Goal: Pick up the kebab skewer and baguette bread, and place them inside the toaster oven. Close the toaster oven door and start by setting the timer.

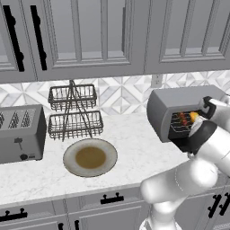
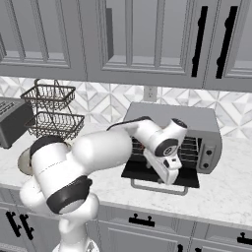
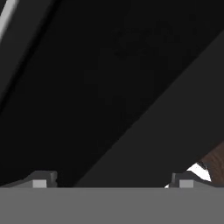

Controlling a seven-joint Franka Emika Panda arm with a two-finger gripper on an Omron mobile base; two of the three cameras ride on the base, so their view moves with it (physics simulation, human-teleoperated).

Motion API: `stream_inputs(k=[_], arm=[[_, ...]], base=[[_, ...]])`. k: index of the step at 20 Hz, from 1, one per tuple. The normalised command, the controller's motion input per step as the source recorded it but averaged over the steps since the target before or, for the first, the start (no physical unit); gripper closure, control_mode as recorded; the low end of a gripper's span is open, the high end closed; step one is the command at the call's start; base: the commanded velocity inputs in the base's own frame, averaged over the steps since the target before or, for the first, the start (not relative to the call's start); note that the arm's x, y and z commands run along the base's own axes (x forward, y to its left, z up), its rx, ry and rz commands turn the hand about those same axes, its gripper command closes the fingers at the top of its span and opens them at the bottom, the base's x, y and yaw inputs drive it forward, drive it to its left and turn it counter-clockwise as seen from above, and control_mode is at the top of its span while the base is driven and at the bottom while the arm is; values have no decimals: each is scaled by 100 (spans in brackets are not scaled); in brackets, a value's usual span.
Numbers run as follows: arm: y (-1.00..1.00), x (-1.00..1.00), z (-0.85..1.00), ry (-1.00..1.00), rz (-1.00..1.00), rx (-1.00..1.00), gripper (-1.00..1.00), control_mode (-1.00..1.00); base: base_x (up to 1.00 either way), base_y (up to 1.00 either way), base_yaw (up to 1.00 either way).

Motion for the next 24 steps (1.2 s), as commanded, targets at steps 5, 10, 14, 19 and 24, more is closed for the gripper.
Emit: stream_inputs(k=[5,10,14,19,24], arm=[[55,49,-23,-22,-15,-2,-100,-100],[63,5,-40,-20,-18,-10,-100,-100],[73,0,-56,-17,-20,-21,-100,-100],[59,13,-10,-6,-17,-37,-100,-100],[16,-1,0,0,-12,-35,-100,-100]], base=[[0,0,0],[0,0,0],[0,0,0],[0,0,0],[0,0,0]])
